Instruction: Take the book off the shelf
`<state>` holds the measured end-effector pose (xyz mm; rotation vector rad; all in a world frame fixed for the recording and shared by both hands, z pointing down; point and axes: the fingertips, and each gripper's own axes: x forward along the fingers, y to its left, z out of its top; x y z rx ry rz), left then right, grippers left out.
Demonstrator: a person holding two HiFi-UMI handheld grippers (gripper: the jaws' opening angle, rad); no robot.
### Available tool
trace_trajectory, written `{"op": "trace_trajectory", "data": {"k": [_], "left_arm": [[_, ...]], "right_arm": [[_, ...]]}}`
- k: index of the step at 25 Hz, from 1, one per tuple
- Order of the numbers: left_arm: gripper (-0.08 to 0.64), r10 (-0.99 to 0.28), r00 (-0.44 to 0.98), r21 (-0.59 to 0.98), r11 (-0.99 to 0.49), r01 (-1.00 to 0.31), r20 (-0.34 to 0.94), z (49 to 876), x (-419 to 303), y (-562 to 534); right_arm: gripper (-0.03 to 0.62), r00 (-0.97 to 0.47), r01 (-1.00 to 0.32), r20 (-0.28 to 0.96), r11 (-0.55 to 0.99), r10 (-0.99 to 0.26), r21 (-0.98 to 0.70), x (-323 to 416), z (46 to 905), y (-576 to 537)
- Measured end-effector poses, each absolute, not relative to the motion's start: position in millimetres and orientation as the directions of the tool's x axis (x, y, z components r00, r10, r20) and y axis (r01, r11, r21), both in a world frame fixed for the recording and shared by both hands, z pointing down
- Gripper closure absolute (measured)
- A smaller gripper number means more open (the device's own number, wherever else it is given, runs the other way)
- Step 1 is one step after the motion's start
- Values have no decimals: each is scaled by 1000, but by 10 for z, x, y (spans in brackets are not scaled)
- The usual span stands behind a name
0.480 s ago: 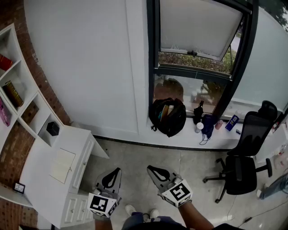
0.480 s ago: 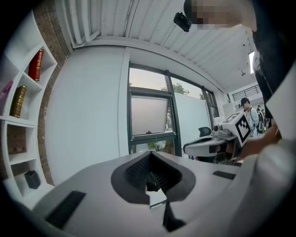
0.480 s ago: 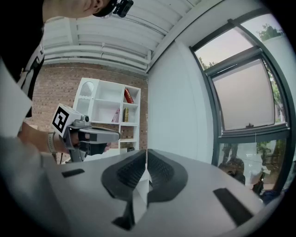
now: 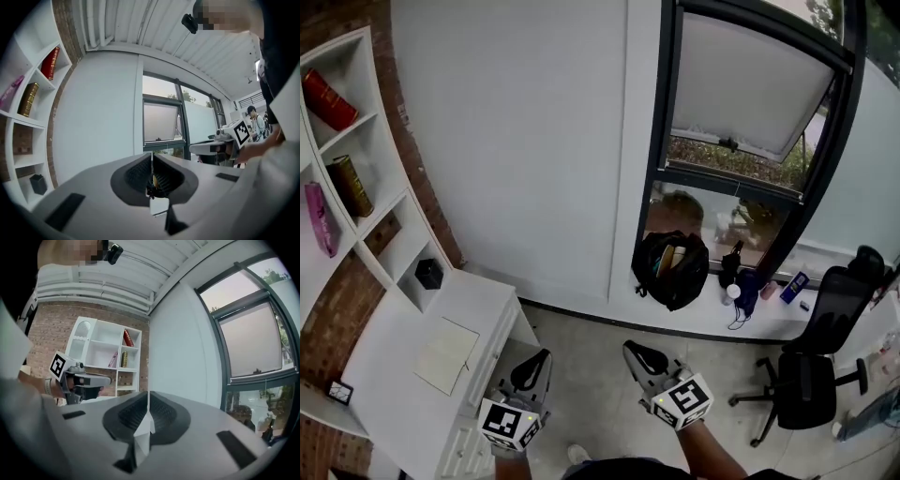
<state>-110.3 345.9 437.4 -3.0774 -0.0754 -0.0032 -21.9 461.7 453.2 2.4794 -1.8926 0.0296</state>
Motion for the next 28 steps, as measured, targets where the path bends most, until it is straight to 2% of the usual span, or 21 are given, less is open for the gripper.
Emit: {"op": "trace_trajectory", "data": {"k": [5, 12, 16, 28], "left_arm": [[548, 22, 999, -42, -999, 21, -24, 4424, -1218, 2861], [446, -44, 999, -29, -999, -45, -15, 4502, -1382, 2121], [422, -92, 996, -38, -995, -92, -9, 4556, -1330, 1796], [387, -195, 981, -64, -979, -194, 17, 4663, -262, 878]], "right_arm": [[568, 245, -968, 21, -244, -969, 58, -305, 4464, 4004], [571, 221, -971, 37, -216, -975, 99, -416, 4490, 3273], [571, 207, -975, 31, -204, -978, 84, -323, 4536, 2989], [571, 145, -988, 5, -145, -989, 54, 886, 4654, 2041]]}}
